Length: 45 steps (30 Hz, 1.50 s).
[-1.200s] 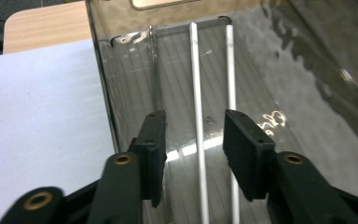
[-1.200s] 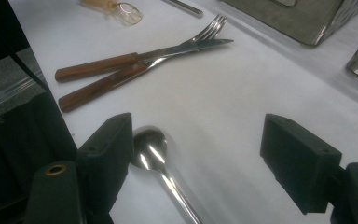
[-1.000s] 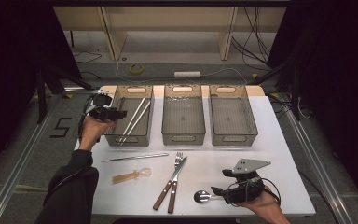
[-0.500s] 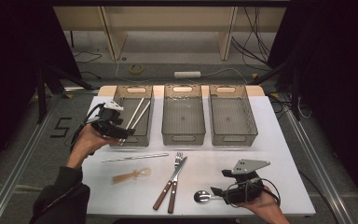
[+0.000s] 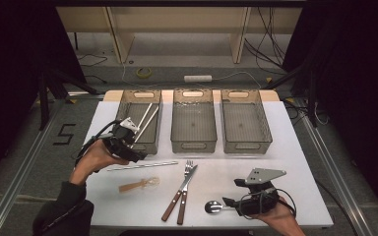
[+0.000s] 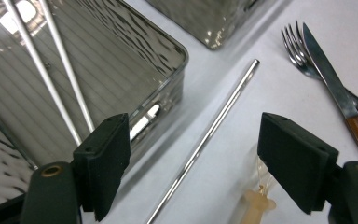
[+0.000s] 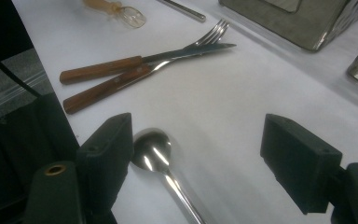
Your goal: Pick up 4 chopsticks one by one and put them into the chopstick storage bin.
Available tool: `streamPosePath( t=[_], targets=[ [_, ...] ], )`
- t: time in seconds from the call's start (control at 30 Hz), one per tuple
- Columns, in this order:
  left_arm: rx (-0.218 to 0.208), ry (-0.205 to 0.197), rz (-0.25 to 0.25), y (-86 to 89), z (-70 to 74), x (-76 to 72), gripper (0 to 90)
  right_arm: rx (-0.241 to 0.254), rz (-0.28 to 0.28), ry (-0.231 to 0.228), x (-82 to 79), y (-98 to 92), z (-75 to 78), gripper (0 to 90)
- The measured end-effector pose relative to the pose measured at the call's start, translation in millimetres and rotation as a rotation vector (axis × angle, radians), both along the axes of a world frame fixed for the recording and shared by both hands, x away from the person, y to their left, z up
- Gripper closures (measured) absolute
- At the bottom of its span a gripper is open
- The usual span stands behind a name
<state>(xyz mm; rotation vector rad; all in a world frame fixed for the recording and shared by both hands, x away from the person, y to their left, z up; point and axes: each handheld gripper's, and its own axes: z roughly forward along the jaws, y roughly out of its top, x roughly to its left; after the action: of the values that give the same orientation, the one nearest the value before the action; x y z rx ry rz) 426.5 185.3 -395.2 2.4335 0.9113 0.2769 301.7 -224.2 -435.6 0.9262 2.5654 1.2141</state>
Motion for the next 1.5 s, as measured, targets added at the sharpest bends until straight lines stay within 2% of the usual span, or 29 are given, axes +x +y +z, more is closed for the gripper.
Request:
streamPosePath(
  t=[0.27, 0.33, 0.4, 0.47, 0.67, 0.83, 1.13, 1.3, 1.5],
  targets=[
    [0.074, 0.036, -0.031, -6.1, -12.2, -0.3, 30.5, -0.002, 0.002, 0.003, 0.3, 0.4, -0.6, 26.5],
    [0.103, 0.049, -0.056, -7.4, -16.0, -0.3, 32.4, -0.005, 0.002, 0.004, 0.0, 0.7, -1.0, 26.5],
    [0.126, 0.066, -0.061, -9.0, -19.9, 0.5, 33.3, -0.004, 0.003, 0.001, 0.1, 1.1, -0.7, 26.5],
    [0.127, 0.072, -0.052, -10.4, -23.1, 1.7, 34.4, -0.004, 0.004, 0.003, 0.2, 1.3, -1.1, 26.5],
    [0.156, 0.087, -0.070, -12.1, -31.6, 3.8, 41.0, -0.008, 0.006, 0.006, 0.5, 1.2, -1.7, 26.5],
    [0.189, 0.106, -0.104, -15.0, -42.2, 5.9, 48.6, -0.011, 0.008, 0.007, 0.5, 1.7, -1.8, 26.5],
    [0.207, 0.140, -0.120, -15.1, -60.3, 14.5, 59.2, -0.015, 0.008, 0.009, 0.7, 2.0, -2.1, 26.6],
    [0.215, 0.148, -0.132, -15.3, -63.8, 16.8, 66.1, -0.015, 0.009, 0.010, 0.9, 2.3, -2.3, 26.6],
    [0.224, 0.148, -0.144, -16.8, -63.4, 18.2, 69.6, -0.015, 0.011, 0.009, 0.9, 2.2, -2.2, 26.7]
  ],
)
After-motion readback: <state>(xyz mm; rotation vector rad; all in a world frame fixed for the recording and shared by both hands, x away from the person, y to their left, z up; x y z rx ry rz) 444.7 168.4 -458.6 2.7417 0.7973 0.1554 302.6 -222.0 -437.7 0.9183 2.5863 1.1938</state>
